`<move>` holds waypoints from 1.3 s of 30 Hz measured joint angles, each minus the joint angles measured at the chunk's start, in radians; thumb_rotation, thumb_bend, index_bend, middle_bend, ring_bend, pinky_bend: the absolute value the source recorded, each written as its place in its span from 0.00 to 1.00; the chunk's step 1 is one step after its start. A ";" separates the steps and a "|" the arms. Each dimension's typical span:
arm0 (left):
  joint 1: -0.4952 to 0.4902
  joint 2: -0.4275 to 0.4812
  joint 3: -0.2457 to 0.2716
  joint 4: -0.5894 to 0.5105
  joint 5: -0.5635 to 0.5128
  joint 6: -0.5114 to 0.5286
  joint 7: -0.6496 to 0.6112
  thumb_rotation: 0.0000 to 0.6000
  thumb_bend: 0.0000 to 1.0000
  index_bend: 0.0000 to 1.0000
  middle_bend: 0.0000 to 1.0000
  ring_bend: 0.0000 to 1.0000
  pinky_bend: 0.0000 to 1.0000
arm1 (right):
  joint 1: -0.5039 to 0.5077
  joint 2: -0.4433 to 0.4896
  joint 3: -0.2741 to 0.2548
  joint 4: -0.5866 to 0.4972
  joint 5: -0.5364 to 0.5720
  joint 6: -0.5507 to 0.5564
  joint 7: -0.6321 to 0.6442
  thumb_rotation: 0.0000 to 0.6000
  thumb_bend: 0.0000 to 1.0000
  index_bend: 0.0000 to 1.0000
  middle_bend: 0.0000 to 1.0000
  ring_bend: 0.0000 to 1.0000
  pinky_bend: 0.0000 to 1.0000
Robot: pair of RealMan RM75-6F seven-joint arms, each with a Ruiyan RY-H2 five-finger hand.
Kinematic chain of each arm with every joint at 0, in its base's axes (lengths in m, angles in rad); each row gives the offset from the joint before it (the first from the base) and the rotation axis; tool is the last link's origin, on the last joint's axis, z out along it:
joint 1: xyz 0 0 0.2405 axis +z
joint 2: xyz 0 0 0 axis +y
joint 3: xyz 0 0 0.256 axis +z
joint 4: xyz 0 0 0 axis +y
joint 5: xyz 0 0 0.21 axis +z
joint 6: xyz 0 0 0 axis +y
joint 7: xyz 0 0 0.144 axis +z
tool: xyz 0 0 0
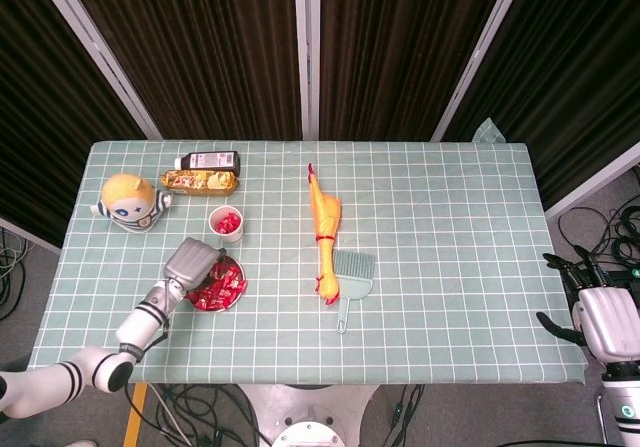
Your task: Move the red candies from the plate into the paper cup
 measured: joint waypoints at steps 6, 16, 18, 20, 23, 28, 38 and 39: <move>-0.001 0.003 -0.001 -0.004 -0.010 -0.007 0.004 1.00 0.29 0.52 0.83 0.72 0.96 | 0.002 -0.001 0.000 -0.001 -0.001 -0.002 -0.002 1.00 0.10 0.17 0.27 0.06 0.30; 0.001 -0.013 0.003 0.020 -0.003 -0.006 -0.001 1.00 0.30 0.57 0.83 0.72 0.96 | -0.001 0.001 0.000 -0.003 0.000 0.001 -0.002 1.00 0.10 0.17 0.27 0.06 0.30; 0.002 -0.017 0.002 0.027 -0.001 -0.005 -0.008 1.00 0.31 0.58 0.84 0.72 0.96 | -0.001 0.001 -0.001 -0.002 0.000 0.001 -0.002 1.00 0.10 0.17 0.27 0.06 0.30; 0.003 -0.019 0.002 0.033 0.001 -0.004 -0.012 1.00 0.32 0.58 0.84 0.72 0.96 | -0.001 0.001 -0.001 -0.003 0.000 0.001 -0.002 1.00 0.10 0.17 0.27 0.06 0.31; 0.005 -0.024 0.003 0.045 0.002 -0.003 -0.015 1.00 0.33 0.58 0.84 0.72 0.96 | -0.002 0.002 -0.001 -0.004 -0.001 0.002 -0.002 1.00 0.10 0.17 0.27 0.06 0.31; 0.007 -0.029 0.003 0.058 0.000 -0.011 -0.028 1.00 0.38 0.59 0.84 0.73 0.96 | -0.003 0.003 -0.001 -0.008 -0.003 0.005 -0.005 1.00 0.10 0.17 0.27 0.06 0.31; 0.017 -0.029 -0.001 0.062 0.016 0.004 -0.067 1.00 0.42 0.63 0.85 0.73 0.96 | -0.005 0.005 -0.002 -0.015 -0.010 0.012 -0.010 1.00 0.10 0.17 0.27 0.06 0.31; 0.019 -0.027 -0.001 0.059 0.019 0.009 -0.071 1.00 0.42 0.63 0.85 0.73 0.96 | -0.005 0.005 -0.002 -0.016 -0.011 0.012 -0.010 1.00 0.10 0.17 0.27 0.06 0.31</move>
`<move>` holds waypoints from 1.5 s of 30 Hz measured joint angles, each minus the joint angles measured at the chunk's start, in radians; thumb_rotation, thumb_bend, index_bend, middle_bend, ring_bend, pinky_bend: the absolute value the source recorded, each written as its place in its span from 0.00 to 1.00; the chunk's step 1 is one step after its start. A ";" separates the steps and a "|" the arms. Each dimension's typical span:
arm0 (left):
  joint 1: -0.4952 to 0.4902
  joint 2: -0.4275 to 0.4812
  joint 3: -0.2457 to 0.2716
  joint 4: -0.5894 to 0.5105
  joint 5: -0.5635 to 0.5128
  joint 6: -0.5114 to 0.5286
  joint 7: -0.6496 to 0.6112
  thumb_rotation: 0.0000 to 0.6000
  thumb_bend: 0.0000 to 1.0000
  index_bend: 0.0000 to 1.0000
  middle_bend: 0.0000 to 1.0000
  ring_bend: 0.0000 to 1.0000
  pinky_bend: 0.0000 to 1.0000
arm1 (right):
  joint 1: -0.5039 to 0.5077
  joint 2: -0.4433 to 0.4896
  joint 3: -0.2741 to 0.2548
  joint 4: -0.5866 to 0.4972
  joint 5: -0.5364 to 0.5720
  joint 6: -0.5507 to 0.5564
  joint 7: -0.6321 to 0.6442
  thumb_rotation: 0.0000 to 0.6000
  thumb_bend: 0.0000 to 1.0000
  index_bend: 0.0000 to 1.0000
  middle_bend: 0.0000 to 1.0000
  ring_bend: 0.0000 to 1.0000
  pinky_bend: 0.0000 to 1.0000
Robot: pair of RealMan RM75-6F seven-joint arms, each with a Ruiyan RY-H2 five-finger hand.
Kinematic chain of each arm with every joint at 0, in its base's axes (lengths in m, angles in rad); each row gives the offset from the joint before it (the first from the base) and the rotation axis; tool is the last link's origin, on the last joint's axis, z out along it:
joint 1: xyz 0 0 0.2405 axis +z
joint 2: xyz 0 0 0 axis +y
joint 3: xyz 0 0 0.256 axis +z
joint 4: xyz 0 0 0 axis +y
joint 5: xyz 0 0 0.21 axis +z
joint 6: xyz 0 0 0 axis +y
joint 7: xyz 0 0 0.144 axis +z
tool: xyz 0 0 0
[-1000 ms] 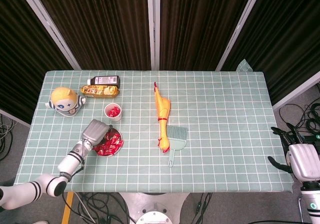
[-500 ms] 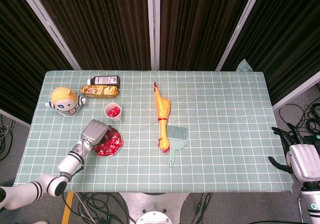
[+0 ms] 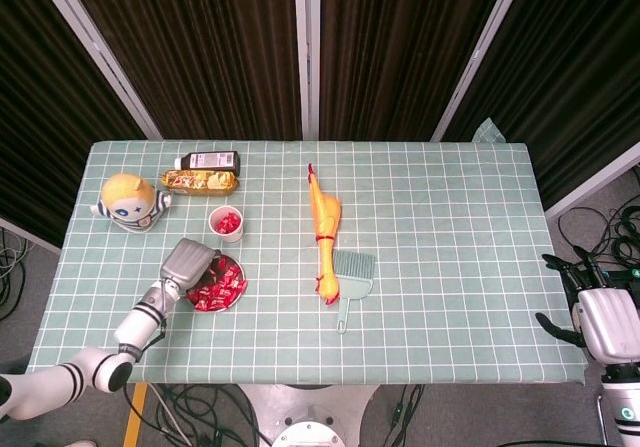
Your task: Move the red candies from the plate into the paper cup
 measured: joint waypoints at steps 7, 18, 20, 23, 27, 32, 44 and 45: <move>0.016 0.030 -0.008 -0.051 0.019 0.048 -0.023 1.00 0.42 0.63 0.85 0.73 0.97 | -0.002 0.000 0.000 0.004 -0.002 0.003 0.006 1.00 0.10 0.17 0.27 0.06 0.31; 0.013 0.120 -0.104 -0.187 0.045 0.151 -0.096 1.00 0.42 0.61 0.85 0.73 0.97 | -0.001 -0.003 0.000 0.018 0.000 0.001 0.022 1.00 0.10 0.17 0.27 0.06 0.31; -0.009 0.119 -0.125 -0.179 0.032 0.136 -0.094 1.00 0.42 0.61 0.85 0.73 0.97 | -0.002 -0.003 0.000 0.021 0.002 0.001 0.025 1.00 0.10 0.17 0.27 0.06 0.31; -0.038 0.107 -0.151 -0.153 0.000 0.101 -0.090 1.00 0.41 0.60 0.85 0.73 0.97 | -0.004 -0.003 0.000 0.024 0.007 0.002 0.029 1.00 0.10 0.17 0.27 0.06 0.31; -0.081 0.087 -0.175 -0.112 -0.065 0.031 -0.070 1.00 0.41 0.59 0.84 0.73 0.97 | -0.007 -0.004 0.000 0.030 0.011 0.003 0.035 1.00 0.10 0.17 0.27 0.06 0.31; -0.118 0.059 -0.189 -0.064 -0.125 -0.012 -0.030 1.00 0.41 0.50 0.84 0.73 0.97 | -0.005 -0.006 0.002 0.036 0.018 -0.004 0.041 1.00 0.10 0.17 0.27 0.06 0.31; -0.084 0.100 -0.163 -0.143 -0.131 0.049 -0.014 1.00 0.41 0.36 0.83 0.73 0.97 | 0.003 -0.008 0.005 0.042 0.015 -0.012 0.047 1.00 0.10 0.17 0.27 0.06 0.31; -0.068 0.110 -0.156 -0.157 -0.116 0.075 -0.022 1.00 0.40 0.36 0.83 0.73 0.97 | 0.003 -0.008 0.005 0.041 0.014 -0.012 0.047 1.00 0.10 0.17 0.27 0.06 0.31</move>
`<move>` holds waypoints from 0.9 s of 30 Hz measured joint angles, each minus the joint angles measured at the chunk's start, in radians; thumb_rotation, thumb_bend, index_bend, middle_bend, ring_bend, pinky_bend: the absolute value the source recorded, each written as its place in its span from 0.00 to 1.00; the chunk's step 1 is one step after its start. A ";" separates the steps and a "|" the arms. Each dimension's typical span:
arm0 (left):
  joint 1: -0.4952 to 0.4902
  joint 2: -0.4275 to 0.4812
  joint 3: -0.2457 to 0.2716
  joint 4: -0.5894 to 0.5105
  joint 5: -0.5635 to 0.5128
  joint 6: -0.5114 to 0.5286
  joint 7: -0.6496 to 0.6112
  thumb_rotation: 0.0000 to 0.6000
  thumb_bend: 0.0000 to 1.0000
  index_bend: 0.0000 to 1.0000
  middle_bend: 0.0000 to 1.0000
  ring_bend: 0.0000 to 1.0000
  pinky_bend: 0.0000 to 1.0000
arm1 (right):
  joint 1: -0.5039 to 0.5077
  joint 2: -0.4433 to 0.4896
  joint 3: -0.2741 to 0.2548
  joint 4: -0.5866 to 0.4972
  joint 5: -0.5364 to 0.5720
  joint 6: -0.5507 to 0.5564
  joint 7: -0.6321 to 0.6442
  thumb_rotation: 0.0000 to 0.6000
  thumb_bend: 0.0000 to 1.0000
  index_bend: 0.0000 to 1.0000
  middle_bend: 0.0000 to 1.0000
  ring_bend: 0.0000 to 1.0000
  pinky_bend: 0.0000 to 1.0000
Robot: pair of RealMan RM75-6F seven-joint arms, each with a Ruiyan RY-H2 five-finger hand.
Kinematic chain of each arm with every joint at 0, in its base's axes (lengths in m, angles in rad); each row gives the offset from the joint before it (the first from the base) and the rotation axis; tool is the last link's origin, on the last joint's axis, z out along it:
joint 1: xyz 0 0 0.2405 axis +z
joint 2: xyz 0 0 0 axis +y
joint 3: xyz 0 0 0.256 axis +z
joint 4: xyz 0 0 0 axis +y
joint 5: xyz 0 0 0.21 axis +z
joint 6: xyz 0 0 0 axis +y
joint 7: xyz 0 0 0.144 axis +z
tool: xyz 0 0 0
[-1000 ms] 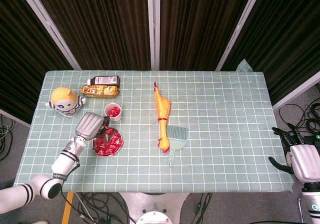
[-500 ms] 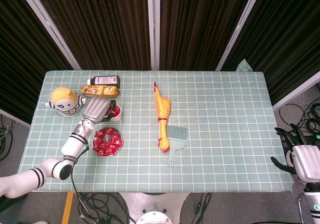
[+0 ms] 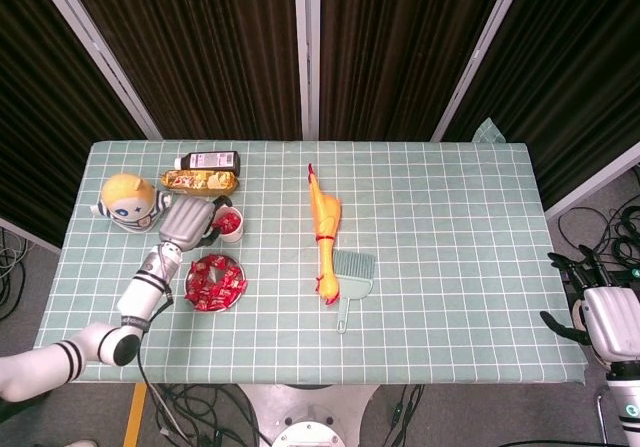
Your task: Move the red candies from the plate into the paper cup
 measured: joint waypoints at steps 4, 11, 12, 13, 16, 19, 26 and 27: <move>0.068 0.036 0.038 -0.040 0.060 0.091 -0.036 1.00 0.36 0.38 0.83 0.73 0.97 | -0.001 0.000 -0.002 -0.002 -0.008 0.005 -0.001 1.00 0.10 0.17 0.27 0.06 0.31; 0.167 0.072 0.141 -0.060 0.138 0.151 -0.083 1.00 0.35 0.48 0.83 0.73 0.96 | 0.004 -0.002 -0.004 -0.008 -0.020 0.003 -0.007 1.00 0.10 0.17 0.27 0.06 0.31; 0.172 0.070 0.155 -0.053 0.148 0.147 -0.082 1.00 0.34 0.48 0.83 0.73 0.96 | 0.005 -0.002 -0.004 -0.010 -0.022 0.003 -0.008 1.00 0.10 0.17 0.27 0.06 0.31; 0.174 0.066 0.165 -0.047 0.153 0.142 -0.079 1.00 0.33 0.49 0.83 0.73 0.96 | 0.006 -0.002 -0.005 -0.012 -0.025 0.003 -0.011 1.00 0.10 0.17 0.27 0.06 0.31; 0.178 0.052 0.190 -0.018 0.172 0.123 -0.070 1.00 0.30 0.49 0.82 0.72 0.96 | 0.004 -0.001 -0.007 -0.016 -0.027 0.006 -0.016 1.00 0.10 0.17 0.27 0.06 0.31; 0.179 0.033 0.200 0.023 0.185 0.107 -0.068 1.00 0.27 0.49 0.82 0.72 0.96 | 0.001 0.001 -0.007 -0.020 -0.022 0.008 -0.020 1.00 0.10 0.17 0.27 0.06 0.31; 0.176 -0.023 0.183 0.100 0.174 0.078 -0.074 1.00 0.26 0.48 0.83 0.72 0.96 | 0.003 0.001 -0.007 -0.026 -0.023 0.005 -0.027 1.00 0.10 0.17 0.27 0.06 0.31; 0.173 -0.030 0.177 0.106 0.164 0.065 -0.073 1.00 0.26 0.49 0.83 0.72 0.96 | 0.004 0.001 -0.007 -0.027 -0.023 0.005 -0.028 1.00 0.10 0.17 0.27 0.06 0.31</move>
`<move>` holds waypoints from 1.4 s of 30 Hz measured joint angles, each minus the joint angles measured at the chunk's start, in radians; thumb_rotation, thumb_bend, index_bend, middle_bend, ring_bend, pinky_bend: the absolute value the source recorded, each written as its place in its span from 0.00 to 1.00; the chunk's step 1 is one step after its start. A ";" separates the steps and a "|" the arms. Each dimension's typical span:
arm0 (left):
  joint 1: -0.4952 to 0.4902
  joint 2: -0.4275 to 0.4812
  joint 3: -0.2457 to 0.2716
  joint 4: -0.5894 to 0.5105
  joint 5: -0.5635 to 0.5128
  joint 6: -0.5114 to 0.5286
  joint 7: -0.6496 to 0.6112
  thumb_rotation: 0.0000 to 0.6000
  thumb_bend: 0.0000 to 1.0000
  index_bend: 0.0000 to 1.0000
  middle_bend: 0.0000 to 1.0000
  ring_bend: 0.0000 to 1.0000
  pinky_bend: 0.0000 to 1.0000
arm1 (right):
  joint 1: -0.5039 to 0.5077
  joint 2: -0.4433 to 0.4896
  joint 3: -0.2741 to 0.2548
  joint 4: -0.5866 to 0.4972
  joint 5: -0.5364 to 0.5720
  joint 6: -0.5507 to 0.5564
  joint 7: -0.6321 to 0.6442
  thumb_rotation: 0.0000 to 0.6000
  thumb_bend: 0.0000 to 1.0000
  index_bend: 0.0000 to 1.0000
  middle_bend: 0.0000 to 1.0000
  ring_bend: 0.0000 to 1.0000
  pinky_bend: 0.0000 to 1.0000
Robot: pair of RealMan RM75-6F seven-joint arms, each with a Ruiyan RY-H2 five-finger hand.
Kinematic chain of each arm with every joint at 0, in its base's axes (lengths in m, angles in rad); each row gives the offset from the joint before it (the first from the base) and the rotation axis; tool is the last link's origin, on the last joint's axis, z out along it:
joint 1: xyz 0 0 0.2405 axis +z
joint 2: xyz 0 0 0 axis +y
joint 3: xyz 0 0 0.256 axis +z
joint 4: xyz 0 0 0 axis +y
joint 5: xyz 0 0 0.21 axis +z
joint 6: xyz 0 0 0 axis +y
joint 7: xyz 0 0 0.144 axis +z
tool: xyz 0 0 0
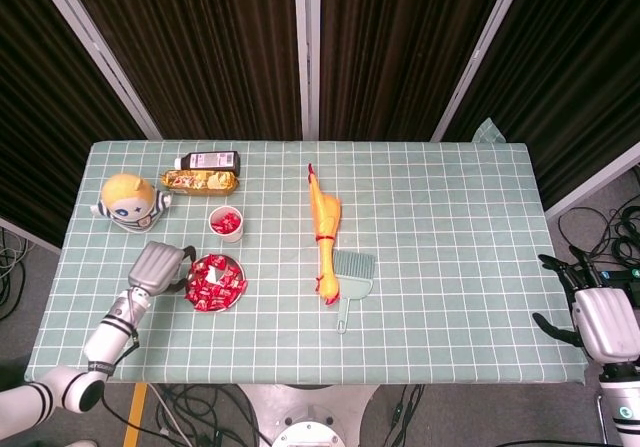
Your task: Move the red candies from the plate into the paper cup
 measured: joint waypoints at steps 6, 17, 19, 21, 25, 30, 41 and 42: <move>-0.020 -0.048 -0.029 0.043 -0.045 -0.055 0.011 1.00 0.27 0.52 0.83 0.72 0.97 | 0.000 0.002 0.000 -0.002 0.004 -0.001 -0.002 1.00 0.10 0.17 0.27 0.06 0.31; -0.034 -0.088 -0.052 0.103 -0.092 -0.098 0.044 1.00 0.27 0.52 0.84 0.72 0.97 | -0.001 0.002 0.001 0.000 0.009 -0.002 -0.001 1.00 0.10 0.17 0.27 0.06 0.31; -0.035 -0.093 -0.053 0.105 -0.092 -0.101 0.046 1.00 0.27 0.52 0.84 0.72 0.97 | 0.000 0.002 0.001 0.000 0.009 -0.003 -0.001 1.00 0.10 0.17 0.27 0.06 0.31; -0.036 -0.095 -0.055 0.104 -0.091 -0.101 0.042 1.00 0.27 0.52 0.84 0.72 0.97 | -0.001 0.003 0.001 -0.001 0.009 -0.002 -0.001 1.00 0.10 0.17 0.27 0.06 0.31; -0.036 -0.095 -0.058 0.095 -0.084 -0.090 0.044 1.00 0.27 0.52 0.84 0.72 0.97 | -0.003 0.005 0.001 -0.002 0.011 -0.001 -0.002 1.00 0.10 0.17 0.27 0.06 0.31; -0.037 -0.087 -0.061 0.070 -0.073 -0.077 0.054 1.00 0.27 0.52 0.84 0.72 0.97 | -0.003 0.005 0.001 -0.003 0.012 -0.001 -0.003 1.00 0.10 0.17 0.27 0.06 0.31; -0.039 -0.086 -0.073 0.042 -0.087 -0.067 0.083 1.00 0.27 0.49 0.84 0.72 0.97 | -0.005 0.007 0.002 -0.001 0.016 -0.002 0.000 1.00 0.10 0.17 0.27 0.06 0.31; -0.038 -0.082 -0.074 0.032 -0.088 -0.062 0.090 1.00 0.27 0.49 0.84 0.72 0.97 | -0.004 0.007 0.001 -0.001 0.016 -0.003 0.000 1.00 0.10 0.17 0.27 0.06 0.31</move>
